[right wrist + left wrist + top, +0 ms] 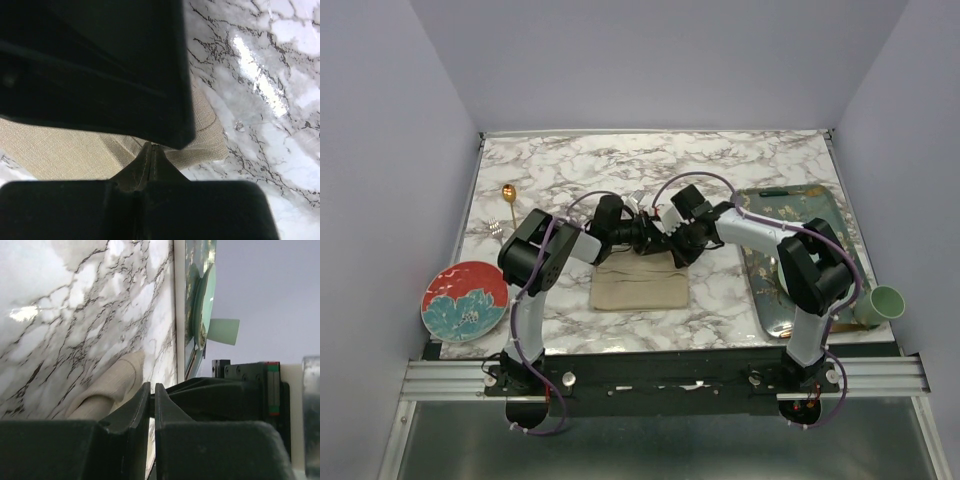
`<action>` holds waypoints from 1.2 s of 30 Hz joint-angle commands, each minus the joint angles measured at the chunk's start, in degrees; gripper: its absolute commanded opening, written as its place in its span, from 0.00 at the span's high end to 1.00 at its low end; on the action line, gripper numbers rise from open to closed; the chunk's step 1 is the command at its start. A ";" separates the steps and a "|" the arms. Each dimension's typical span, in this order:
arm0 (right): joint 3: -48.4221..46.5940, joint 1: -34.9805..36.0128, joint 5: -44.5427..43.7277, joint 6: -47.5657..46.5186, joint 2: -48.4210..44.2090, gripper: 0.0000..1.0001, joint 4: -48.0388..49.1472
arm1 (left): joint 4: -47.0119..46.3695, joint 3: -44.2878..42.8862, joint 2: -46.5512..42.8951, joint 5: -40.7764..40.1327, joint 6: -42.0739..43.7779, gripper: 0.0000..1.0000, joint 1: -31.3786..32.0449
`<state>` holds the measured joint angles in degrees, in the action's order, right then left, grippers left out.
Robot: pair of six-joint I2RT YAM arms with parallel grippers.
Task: Fold the napkin into a case and place the utensils inside
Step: Smooth out the 2/3-rectangle-folded napkin at the center of the board.
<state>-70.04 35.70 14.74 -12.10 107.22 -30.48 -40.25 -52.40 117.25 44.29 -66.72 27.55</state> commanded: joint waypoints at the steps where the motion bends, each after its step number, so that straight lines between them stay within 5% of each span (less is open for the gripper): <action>1: 2.36 0.51 -4.46 -2.40 0.71 0.99 3.32 | -1.41 -1.39 3.68 -1.22 -1.93 0.84 0.66; 12: 3.60 0.51 -5.43 -4.16 -2.01 0.99 2.80 | 4.04 0.99 7.29 -2.11 3.44 0.85 -0.39; 18: -3.77 0.25 -3.76 -0.04 -3.15 0.65 -7.64 | 6.67 0.72 7.38 -2.72 5.72 0.87 -1.10; 27: -5.63 -2.39 11.08 10.42 -7.55 0.73 -9.69 | 6.94 0.55 8.17 -2.63 6.42 0.90 -1.01; 36: -3.18 -2.92 14.26 17.54 -0.53 0.80 -4.24 | 8.26 -0.68 8.78 -2.37 7.04 0.89 -1.10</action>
<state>-74.83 33.17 25.65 0.40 102.56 -37.28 -39.31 -53.28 122.17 44.86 -63.37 27.09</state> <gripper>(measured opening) 0.209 0.103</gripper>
